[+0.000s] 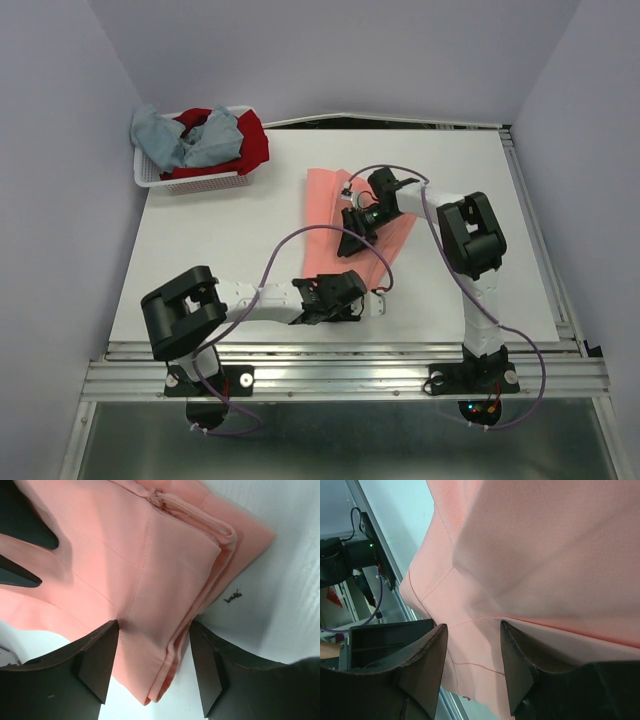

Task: Fold and stack the skirts
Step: Fold the skirt, then neatly place the folded skirt to the corner

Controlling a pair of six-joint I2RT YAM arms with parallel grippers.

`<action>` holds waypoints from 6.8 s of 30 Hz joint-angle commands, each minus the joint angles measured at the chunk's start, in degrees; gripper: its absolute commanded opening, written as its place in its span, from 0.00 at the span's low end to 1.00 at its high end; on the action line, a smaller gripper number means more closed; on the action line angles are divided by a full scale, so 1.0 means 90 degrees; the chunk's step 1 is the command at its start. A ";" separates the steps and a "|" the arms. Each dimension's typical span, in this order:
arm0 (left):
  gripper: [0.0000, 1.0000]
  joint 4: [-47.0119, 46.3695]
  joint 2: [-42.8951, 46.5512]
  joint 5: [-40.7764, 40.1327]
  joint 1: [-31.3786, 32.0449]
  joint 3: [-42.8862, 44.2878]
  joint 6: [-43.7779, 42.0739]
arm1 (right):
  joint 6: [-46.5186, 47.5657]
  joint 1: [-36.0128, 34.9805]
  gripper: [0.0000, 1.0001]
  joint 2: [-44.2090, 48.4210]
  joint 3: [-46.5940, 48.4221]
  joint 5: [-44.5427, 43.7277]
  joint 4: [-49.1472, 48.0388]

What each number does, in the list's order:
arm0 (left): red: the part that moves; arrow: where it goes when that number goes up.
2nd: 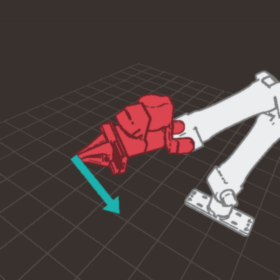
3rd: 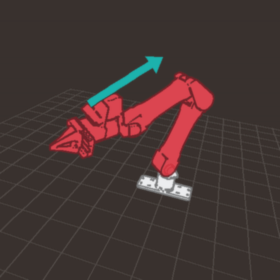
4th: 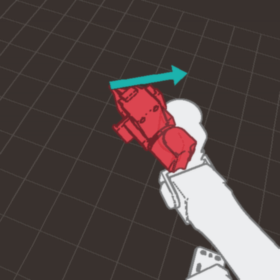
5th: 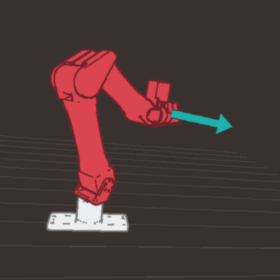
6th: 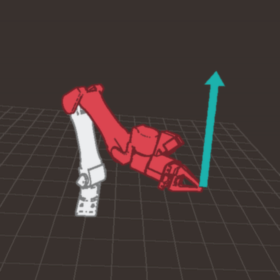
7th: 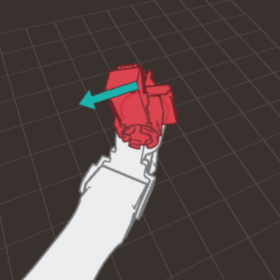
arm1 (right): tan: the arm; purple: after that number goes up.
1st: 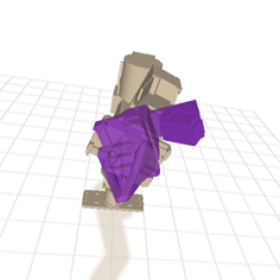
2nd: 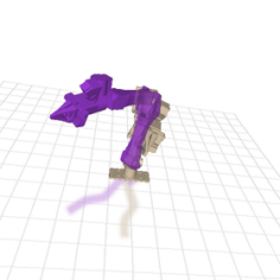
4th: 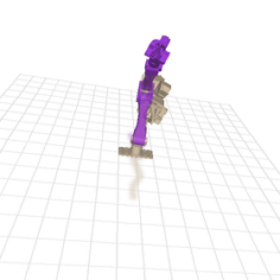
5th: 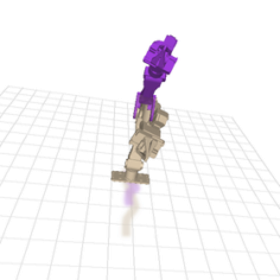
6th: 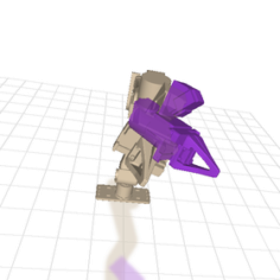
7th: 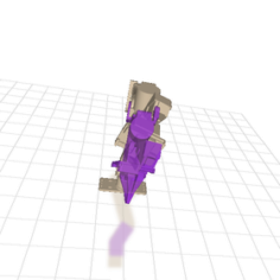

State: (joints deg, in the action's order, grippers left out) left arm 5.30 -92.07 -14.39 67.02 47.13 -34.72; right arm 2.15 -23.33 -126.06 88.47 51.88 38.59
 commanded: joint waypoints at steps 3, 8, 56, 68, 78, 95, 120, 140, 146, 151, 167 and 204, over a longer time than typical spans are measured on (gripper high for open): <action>0.67 -0.0519 -0.0726 -0.0742 0.0141 -0.0676 0.0030 | 0.0288 -0.0122 0.52 -0.0319 -0.0005 -0.0686 0.0146; 0.53 -0.1222 -0.1205 -0.1388 0.0209 -0.0862 0.0117 | 0.0259 -0.0122 0.50 -0.0495 0.0102 -0.0696 0.0156; 0.00 0.4568 -0.0170 0.0936 -0.0415 0.4421 -0.0312 | -0.2153 -0.1245 0.60 0.0959 -0.2036 0.1032 -0.3643; 0.00 0.4929 0.0015 0.2311 -0.0543 0.4236 -0.0625 | -0.1178 -0.0826 0.72 0.0922 0.0449 0.0497 -0.2033; 0.00 0.5094 0.0201 0.2673 -0.0318 0.3991 -0.0390 | -0.0815 -0.0016 0.79 -0.0221 0.2143 -0.0197 -0.1309; 0.00 0.4695 -0.0618 0.1600 -0.1216 0.4919 -0.1238 | -0.0620 -0.0141 0.39 -0.0262 0.0142 0.0671 -0.1592; 0.63 0.0713 -0.0671 0.0116 -0.1929 0.3075 -0.2090 | -0.0610 -0.0200 0.39 -0.0202 0.0209 0.0399 -0.1514; 0.98 0.1354 0.1890 0.1665 -0.2348 0.2235 0.1561 | -0.1011 0.0610 0.69 -0.0008 0.2532 -0.0920 -0.1329; 0.72 0.1140 0.1579 0.3648 -0.3051 0.1941 0.3084 | -0.0854 0.0766 0.73 0.0948 0.2340 -0.0736 -0.1094; 0.61 0.0613 0.0769 0.4372 -0.3559 0.1716 0.4499 | -0.1117 0.0766 0.73 0.2062 0.0721 0.0435 -0.0986; 0.64 0.0778 -0.1528 0.2363 -0.4400 0.3405 0.4210 | -0.0542 0.1195 0.77 0.3147 -0.1412 -0.0110 -0.0411; 0.90 0.3014 -0.2076 0.0525 -0.5190 0.2958 0.3459 | -0.0610 0.2192 1.00 0.3558 -0.1129 -0.0745 -0.0225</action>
State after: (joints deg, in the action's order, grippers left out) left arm 24.77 -112.05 -6.04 24.58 79.40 0.56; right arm -4.64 -4.08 -94.50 76.88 44.71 36.14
